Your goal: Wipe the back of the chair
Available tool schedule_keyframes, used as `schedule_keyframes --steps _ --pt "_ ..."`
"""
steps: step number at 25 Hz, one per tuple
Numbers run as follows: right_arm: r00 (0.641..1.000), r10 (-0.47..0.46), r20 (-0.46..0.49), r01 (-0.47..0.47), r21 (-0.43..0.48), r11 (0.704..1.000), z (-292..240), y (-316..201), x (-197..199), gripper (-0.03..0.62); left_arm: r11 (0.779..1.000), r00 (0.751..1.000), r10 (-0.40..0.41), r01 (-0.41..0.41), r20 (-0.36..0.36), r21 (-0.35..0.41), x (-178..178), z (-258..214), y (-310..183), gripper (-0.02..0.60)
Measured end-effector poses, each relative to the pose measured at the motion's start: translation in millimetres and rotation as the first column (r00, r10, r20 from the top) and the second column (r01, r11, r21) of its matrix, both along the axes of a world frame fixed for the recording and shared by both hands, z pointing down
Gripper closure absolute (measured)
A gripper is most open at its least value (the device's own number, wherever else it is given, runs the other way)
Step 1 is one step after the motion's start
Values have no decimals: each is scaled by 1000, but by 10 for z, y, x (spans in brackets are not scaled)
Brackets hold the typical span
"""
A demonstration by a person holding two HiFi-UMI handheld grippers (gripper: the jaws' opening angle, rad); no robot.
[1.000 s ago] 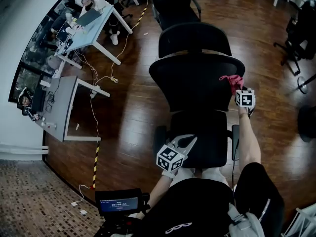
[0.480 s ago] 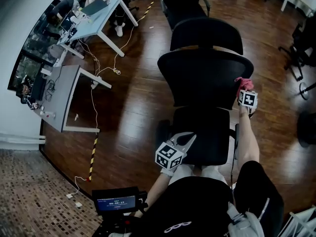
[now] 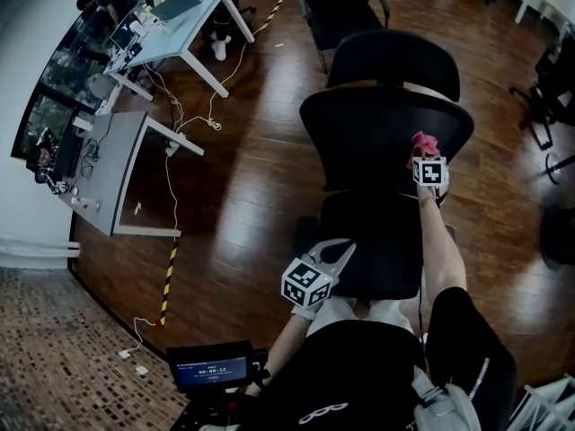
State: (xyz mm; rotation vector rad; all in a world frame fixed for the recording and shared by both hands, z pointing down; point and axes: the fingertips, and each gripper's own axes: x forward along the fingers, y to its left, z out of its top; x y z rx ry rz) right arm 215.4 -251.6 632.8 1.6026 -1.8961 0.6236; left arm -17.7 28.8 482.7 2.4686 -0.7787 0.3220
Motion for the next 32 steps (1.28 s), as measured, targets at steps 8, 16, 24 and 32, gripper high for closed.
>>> schedule_keyframes --steps 8,16,24,32 --pt "990 -142 -1 142 13 990 -8 -189 -962 551 1000 1000 -24 24 -12 -8 -394 38 -61 592" --pt "964 -268 -4 268 27 963 -2 -341 -2042 551 997 997 -71 71 -15 -16 -948 65 -132 592" --pt "915 -403 -2 403 25 915 -8 -365 -3013 551 991 991 -128 127 -26 -30 -1351 98 -189 592" --pt "821 -570 16 570 14 822 141 -197 -3808 551 985 985 -169 169 -22 -34 -1556 165 -214 592"
